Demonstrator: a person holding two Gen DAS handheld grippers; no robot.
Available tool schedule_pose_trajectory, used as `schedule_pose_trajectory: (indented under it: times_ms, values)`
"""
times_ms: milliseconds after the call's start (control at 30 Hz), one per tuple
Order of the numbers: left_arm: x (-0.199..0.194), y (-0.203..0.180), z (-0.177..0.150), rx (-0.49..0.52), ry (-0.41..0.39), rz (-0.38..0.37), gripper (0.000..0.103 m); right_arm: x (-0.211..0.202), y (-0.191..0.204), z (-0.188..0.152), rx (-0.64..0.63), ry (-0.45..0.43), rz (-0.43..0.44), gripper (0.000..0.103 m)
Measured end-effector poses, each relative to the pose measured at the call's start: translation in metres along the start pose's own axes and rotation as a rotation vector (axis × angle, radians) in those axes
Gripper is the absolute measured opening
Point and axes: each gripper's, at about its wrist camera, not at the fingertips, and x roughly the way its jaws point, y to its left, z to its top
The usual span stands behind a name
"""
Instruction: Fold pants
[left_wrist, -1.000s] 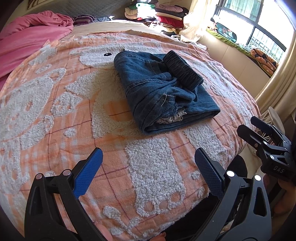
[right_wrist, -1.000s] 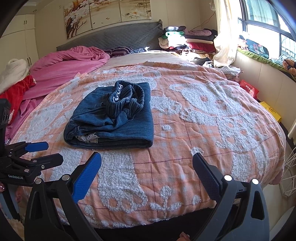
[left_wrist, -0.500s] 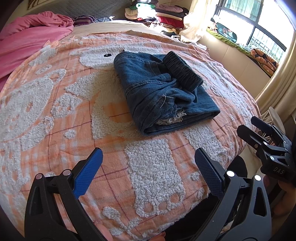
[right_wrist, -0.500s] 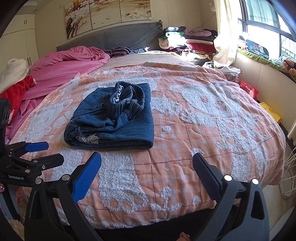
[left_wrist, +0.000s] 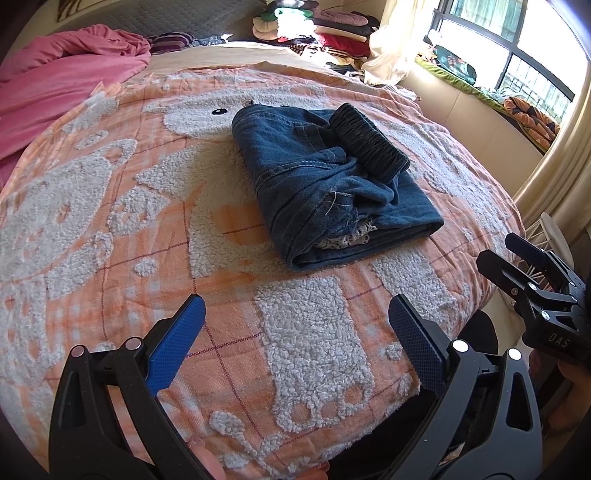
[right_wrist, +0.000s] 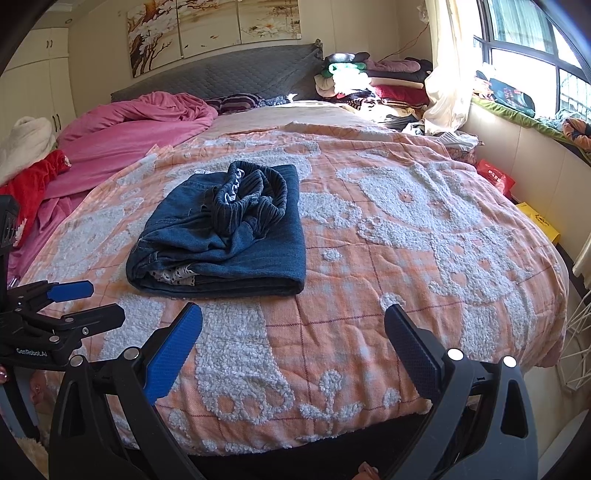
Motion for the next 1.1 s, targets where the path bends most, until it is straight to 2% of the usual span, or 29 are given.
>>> schedule_pose_trajectory:
  times_ms: [567,767,967,1100]
  values:
    - [0.001,0.001,-0.001,-0.003,0.006,0.033,0.094,0.0,0.001,-0.001,0.003,0.003,-0.003,0.098]
    - [-0.002,-0.005,0.0,0.044,-0.008,0.091,0.094,0.002,0.001,0.0,0.002,0.01,-0.008,0.098]
    - [-0.012,-0.005,0.005,0.052,-0.039,0.063,0.094,0.007,-0.001,0.003,0.002,0.021,-0.016,0.098]
    - [-0.015,0.008,0.011,0.001,-0.044,0.015,0.094,0.013,-0.006,0.004,0.005,0.036,-0.022,0.098]
